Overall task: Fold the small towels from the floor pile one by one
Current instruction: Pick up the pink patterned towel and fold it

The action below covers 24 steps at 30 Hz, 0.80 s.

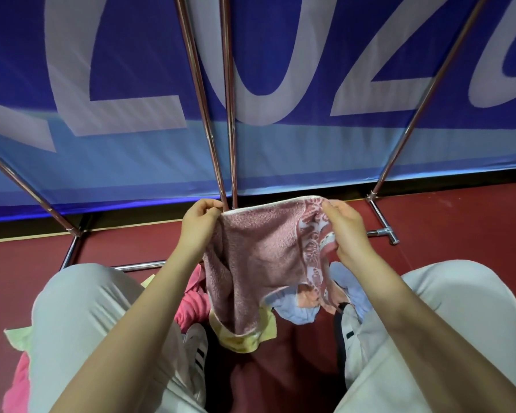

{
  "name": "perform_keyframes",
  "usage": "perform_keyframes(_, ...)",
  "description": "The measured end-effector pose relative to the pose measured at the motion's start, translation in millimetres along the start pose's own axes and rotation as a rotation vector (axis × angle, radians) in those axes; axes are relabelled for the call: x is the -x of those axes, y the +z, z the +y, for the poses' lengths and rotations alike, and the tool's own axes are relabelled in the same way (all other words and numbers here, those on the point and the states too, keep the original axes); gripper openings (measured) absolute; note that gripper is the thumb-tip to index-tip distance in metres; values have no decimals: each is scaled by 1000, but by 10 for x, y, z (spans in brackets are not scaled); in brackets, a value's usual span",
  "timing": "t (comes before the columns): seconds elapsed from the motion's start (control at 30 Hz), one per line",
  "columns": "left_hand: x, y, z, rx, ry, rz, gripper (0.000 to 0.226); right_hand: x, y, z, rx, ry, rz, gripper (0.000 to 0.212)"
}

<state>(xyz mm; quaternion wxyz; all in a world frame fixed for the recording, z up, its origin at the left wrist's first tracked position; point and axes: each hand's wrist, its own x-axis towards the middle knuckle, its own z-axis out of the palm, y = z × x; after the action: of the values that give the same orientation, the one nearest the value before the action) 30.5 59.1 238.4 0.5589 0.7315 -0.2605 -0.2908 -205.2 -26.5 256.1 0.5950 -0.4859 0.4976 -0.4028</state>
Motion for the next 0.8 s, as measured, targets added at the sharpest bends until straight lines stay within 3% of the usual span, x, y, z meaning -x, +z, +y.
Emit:
perform_keyframes(0.1,21,56,-1,14,-11,-64,34,3,4,-45,45,-135,12,30)
perform_keyframes(0.23,6,125,-33,-33,44,-168,44,55,90,-128,-24,-139,-59,18)
perform_keyframes(0.33,2,152,-63,-72,104,-242,50,99,146,-175,-68,-80,-203,13)
perform_keyframes(0.43,27,177,-58,-78,146,-258,55,153,188,-202,-70,-47,-377,26)
perform_keyframes(0.5,54,182,-28,14,119,-226,53,176,216,-202,94,-112,-387,28)
perform_keyframes(0.63,141,193,103,266,21,-178,47,222,250,-222,365,-240,-317,5)
perform_keyframes(0.7,182,204,164,389,-11,-154,46,235,275,-249,367,-254,-344,5)
perform_keyframes(0.8,214,245,213,554,-94,-151,42,241,352,-305,251,-200,-455,22)
